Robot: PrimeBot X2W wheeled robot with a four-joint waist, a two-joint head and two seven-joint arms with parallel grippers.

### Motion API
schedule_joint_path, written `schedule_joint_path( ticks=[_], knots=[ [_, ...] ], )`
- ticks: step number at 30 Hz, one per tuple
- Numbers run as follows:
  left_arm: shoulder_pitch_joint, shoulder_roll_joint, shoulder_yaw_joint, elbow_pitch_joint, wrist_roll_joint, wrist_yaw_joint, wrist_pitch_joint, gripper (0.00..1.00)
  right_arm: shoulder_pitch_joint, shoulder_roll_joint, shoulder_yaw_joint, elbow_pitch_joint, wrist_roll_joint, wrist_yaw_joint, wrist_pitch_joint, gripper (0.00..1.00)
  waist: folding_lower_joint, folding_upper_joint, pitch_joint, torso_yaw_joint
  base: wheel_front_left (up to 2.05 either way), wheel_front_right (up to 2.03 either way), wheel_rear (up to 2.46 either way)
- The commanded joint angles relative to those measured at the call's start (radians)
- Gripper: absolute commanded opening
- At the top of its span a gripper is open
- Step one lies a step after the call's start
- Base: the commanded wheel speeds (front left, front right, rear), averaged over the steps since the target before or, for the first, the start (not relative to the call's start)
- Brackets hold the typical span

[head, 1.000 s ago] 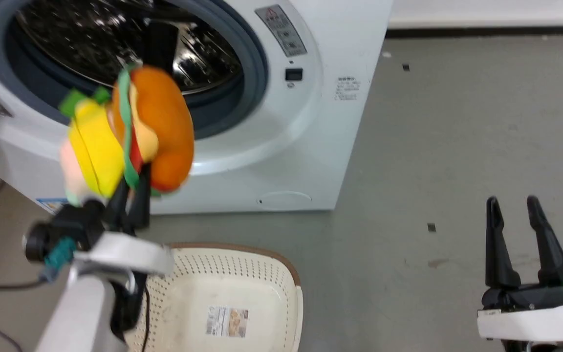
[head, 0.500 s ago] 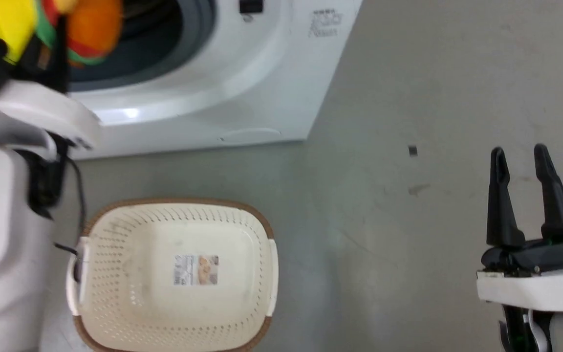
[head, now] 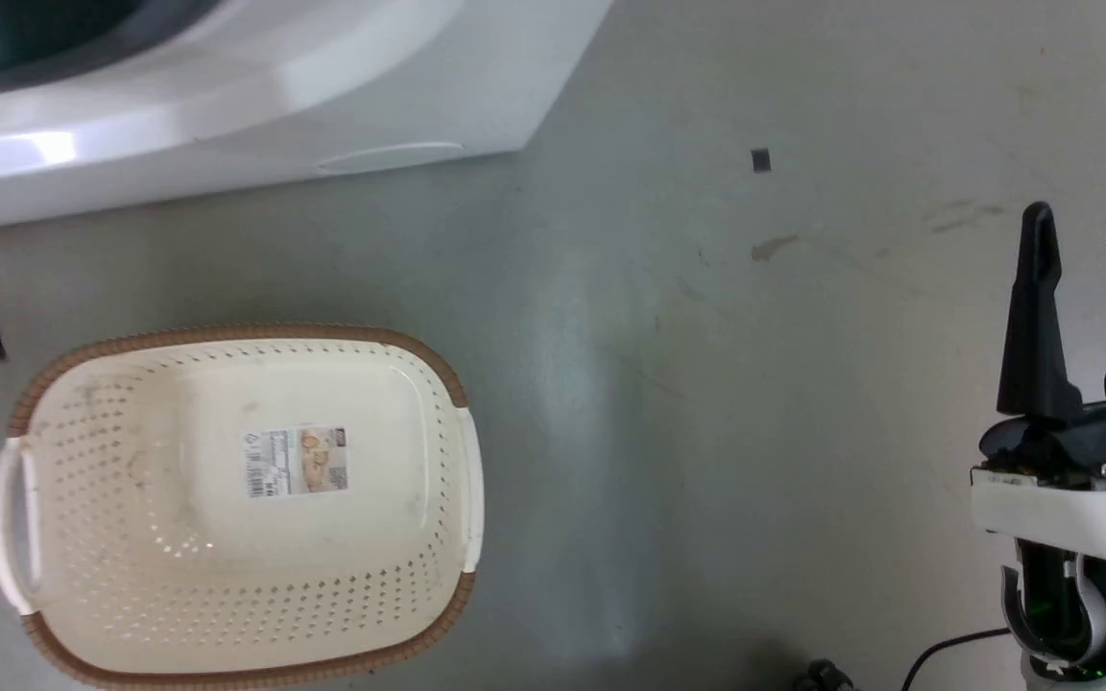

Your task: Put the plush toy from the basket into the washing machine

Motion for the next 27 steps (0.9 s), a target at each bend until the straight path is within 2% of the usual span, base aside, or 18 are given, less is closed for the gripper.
schedule_joint_path(
  ticks=[1,11,17,19,27],
  knots=[
    [-0.026,0.005,-0.002,0.003,0.004,-0.004,0.003,0.00,-0.018,0.000,-0.002,-0.006,0.010,-0.001,-0.004,1.00,-0.0002,0.0000,0.024,-0.017,0.00,0.00,0.00],
    [-0.175,0.004,-0.043,0.225,0.020,-0.003,0.098,0.00,-0.039,0.000,0.008,-0.007,0.026,-0.001,-0.004,1.00,-0.0002,0.0000,0.063,-0.033,0.00,0.00,0.00],
    [-0.194,0.009,-0.060,0.293,0.023,-0.019,0.064,0.00,-0.035,0.000,0.002,-0.003,0.025,-0.001,-0.004,1.00,-0.0002,0.0000,0.060,-0.028,0.00,0.00,0.00],
    [-0.192,0.004,-0.072,0.309,0.029,-0.022,0.039,1.00,-0.033,0.000,-0.002,-0.001,0.019,-0.001,-0.004,1.00,-0.0002,0.0000,0.051,-0.020,0.00,0.00,0.00],
    [-0.124,-0.037,-0.100,0.378,0.024,-0.037,-0.111,1.00,-0.024,0.000,-0.011,0.013,-0.026,-0.001,-0.004,1.00,-0.0002,0.0000,-0.066,0.022,0.00,0.00,0.00]
  ],
)
